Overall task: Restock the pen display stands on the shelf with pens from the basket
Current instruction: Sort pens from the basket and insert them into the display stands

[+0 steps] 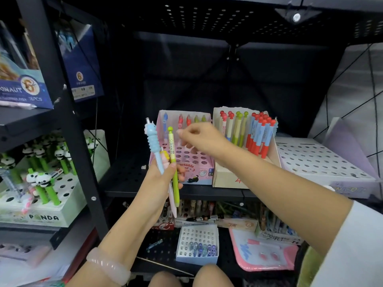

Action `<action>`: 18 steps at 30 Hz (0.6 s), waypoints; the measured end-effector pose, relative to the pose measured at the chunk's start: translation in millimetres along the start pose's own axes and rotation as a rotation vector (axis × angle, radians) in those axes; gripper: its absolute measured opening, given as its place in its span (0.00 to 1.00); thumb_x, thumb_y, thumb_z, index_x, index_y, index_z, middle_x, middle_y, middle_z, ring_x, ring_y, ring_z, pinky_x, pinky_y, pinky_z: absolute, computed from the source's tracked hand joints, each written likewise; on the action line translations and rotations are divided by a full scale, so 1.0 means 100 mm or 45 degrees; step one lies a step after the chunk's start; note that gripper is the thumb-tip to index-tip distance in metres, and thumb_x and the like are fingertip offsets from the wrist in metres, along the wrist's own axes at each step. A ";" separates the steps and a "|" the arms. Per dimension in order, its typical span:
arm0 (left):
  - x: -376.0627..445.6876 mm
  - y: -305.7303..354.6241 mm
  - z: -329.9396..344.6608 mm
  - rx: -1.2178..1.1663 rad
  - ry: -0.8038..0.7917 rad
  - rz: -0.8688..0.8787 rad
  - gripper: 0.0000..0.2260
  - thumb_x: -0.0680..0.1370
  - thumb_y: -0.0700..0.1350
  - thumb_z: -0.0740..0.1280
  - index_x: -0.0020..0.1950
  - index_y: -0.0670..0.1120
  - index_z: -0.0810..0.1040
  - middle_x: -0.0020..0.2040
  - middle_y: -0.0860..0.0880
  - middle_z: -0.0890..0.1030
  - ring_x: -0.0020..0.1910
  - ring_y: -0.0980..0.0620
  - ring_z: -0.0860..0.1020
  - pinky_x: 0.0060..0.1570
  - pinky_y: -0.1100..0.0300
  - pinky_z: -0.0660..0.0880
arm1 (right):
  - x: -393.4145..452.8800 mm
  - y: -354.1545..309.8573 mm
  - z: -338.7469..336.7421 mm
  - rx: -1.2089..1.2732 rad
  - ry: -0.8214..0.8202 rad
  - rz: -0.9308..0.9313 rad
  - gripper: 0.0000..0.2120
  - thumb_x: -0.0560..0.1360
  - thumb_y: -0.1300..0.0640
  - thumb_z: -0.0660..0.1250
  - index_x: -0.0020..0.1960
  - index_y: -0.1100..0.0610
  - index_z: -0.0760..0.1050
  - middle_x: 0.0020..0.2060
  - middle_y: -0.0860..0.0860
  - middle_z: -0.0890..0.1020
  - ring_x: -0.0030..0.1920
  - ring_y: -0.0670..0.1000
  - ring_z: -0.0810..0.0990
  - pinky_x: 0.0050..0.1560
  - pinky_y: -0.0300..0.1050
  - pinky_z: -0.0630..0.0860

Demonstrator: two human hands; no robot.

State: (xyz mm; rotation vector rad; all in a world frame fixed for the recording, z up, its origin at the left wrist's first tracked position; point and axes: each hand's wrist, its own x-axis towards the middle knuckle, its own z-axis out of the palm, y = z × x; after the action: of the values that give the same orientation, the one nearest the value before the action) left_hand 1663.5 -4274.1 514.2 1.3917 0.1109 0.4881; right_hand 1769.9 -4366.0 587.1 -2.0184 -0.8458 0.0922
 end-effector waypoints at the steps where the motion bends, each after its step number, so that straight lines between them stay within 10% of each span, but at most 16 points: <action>1: 0.00 0.00 0.03 -0.010 -0.003 -0.004 0.06 0.81 0.40 0.57 0.54 0.45 0.73 0.39 0.48 0.78 0.33 0.58 0.77 0.34 0.64 0.77 | -0.08 -0.01 0.01 0.034 -0.082 0.022 0.10 0.77 0.49 0.64 0.43 0.54 0.78 0.38 0.47 0.80 0.35 0.42 0.77 0.33 0.31 0.72; 6: -0.04 -0.02 0.18 -0.019 -0.053 -0.005 0.08 0.81 0.42 0.57 0.51 0.47 0.75 0.35 0.52 0.80 0.34 0.57 0.78 0.34 0.63 0.78 | -0.28 0.07 -0.02 0.118 -0.127 0.008 0.08 0.77 0.54 0.65 0.44 0.58 0.78 0.35 0.48 0.77 0.37 0.44 0.75 0.41 0.39 0.74; 12: -0.08 -0.04 0.34 -0.026 -0.074 -0.100 0.06 0.81 0.44 0.57 0.49 0.43 0.72 0.39 0.45 0.78 0.28 0.55 0.74 0.27 0.64 0.74 | -0.31 0.14 -0.51 0.269 0.391 0.030 0.07 0.81 0.57 0.57 0.46 0.57 0.71 0.34 0.50 0.78 0.29 0.42 0.77 0.31 0.34 0.77; 18: -0.06 -0.02 0.53 -0.014 -0.158 -0.125 0.07 0.81 0.46 0.57 0.52 0.43 0.70 0.35 0.47 0.73 0.23 0.58 0.65 0.21 0.68 0.61 | -0.20 0.26 -1.16 -0.516 0.718 -0.084 0.07 0.79 0.56 0.60 0.49 0.60 0.69 0.41 0.57 0.81 0.42 0.57 0.81 0.45 0.54 0.78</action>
State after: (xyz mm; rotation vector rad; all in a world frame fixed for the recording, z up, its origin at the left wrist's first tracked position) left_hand 1678.1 -4325.2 520.9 1.3953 0.0752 0.3197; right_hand 1811.6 -4471.1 629.3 -2.2130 -0.5914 -0.7055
